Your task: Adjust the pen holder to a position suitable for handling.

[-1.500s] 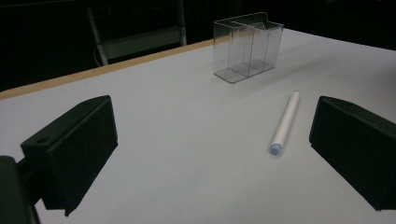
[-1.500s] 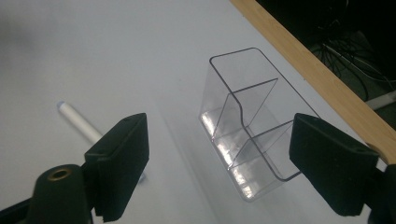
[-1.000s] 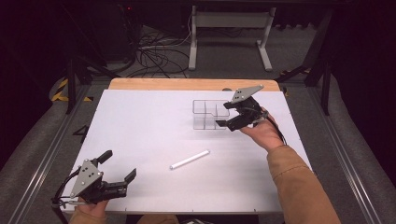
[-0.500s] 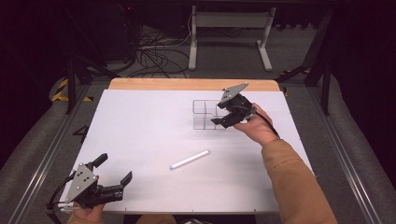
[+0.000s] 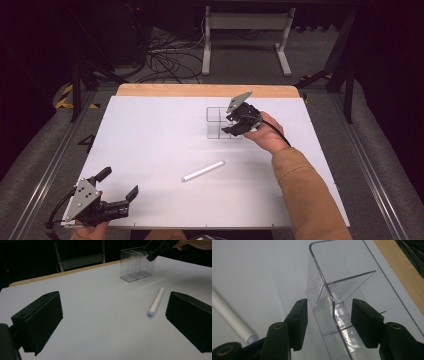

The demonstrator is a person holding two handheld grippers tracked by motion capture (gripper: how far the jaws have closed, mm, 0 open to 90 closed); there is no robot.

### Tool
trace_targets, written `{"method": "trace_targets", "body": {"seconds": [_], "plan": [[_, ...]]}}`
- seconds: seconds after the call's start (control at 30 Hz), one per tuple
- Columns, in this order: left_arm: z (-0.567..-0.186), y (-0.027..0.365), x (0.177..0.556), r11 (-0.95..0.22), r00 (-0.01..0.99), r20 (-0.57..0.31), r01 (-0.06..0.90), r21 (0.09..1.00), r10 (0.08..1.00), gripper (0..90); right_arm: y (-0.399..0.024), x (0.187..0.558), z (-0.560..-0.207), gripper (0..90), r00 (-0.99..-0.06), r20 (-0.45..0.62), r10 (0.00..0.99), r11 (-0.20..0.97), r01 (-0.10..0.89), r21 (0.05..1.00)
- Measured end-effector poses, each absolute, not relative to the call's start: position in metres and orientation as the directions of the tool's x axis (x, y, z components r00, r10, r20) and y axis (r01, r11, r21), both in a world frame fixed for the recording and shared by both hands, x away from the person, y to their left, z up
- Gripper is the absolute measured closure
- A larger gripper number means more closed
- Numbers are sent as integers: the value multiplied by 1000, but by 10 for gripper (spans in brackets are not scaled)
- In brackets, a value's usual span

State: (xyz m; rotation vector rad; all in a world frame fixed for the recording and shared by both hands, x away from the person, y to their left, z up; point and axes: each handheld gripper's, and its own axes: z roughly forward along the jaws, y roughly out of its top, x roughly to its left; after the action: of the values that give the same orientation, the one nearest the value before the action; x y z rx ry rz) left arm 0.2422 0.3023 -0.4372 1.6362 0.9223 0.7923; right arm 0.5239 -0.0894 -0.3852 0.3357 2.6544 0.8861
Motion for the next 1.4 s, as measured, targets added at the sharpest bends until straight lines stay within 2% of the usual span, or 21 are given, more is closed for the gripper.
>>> {"method": "trace_targets", "body": {"seconds": [0.63,0.9,1.4], "plan": [[-438,304,243,-150,484,43,184,971,874,18,-60,530,-403,511,-916,-286,282,853,103,511],[-437,303,242,-149,482,46,177,973,875,19,-63,529,-402,693,-918,-291,270,864,97,494],[-437,303,242,-148,479,46,177,973,877,18,-64,524,-396,856,-940,-281,192,874,34,485]]}}
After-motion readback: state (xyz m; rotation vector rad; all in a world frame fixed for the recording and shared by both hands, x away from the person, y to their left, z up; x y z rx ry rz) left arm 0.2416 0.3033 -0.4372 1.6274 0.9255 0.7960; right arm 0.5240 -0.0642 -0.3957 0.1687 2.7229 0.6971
